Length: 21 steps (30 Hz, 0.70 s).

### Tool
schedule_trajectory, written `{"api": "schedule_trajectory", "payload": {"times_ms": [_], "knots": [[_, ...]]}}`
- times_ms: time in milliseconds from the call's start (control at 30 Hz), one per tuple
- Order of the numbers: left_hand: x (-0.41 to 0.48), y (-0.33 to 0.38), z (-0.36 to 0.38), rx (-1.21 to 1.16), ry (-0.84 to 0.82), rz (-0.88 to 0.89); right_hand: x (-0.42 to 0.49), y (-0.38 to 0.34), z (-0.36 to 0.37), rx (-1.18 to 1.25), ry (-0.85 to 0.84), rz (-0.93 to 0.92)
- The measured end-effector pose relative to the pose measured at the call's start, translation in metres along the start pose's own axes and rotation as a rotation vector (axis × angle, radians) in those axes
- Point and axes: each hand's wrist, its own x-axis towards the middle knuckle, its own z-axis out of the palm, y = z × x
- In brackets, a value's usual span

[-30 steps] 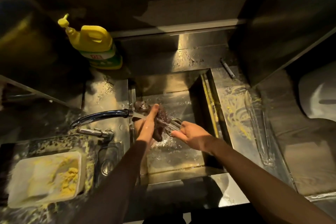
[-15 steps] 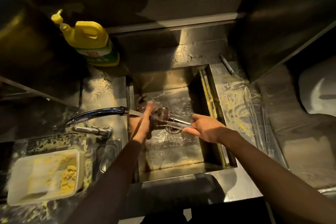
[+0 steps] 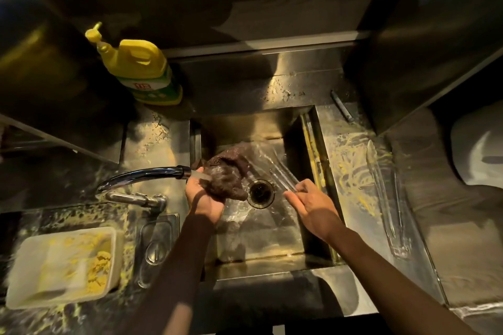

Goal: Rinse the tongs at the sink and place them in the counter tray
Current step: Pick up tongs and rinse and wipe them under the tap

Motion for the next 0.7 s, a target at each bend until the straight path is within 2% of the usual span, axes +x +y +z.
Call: {"api": "schedule_trajectory", "payload": {"times_ms": [33,100,200,433,567,633,700], "knots": [[0.000,-0.002,0.000,0.004,-0.008,0.004,-0.001,-0.003,0.000,0.081,-0.002,0.036],[-0.004,-0.007,0.002,0.068,-0.044,-0.007,-0.003,-0.013,0.002,0.166,-0.145,0.085],[-0.006,-0.012,0.004,0.143,-0.091,-0.053,-0.004,-0.025,0.010,0.117,-0.318,0.074],[-0.012,-0.029,0.003,0.437,-0.111,-0.143,-0.007,-0.046,0.007,0.011,-0.401,-0.147],[0.006,-0.020,0.013,0.726,0.081,0.004,-0.008,-0.048,-0.010,-0.047,-0.385,-0.188],[0.006,-0.023,0.014,0.624,0.108,0.023,-0.004,-0.051,-0.017,-0.087,-0.368,-0.197],[-0.004,-0.025,0.019,0.422,0.078,-0.061,-0.007,-0.054,-0.014,-0.026,-0.361,-0.201]]}}
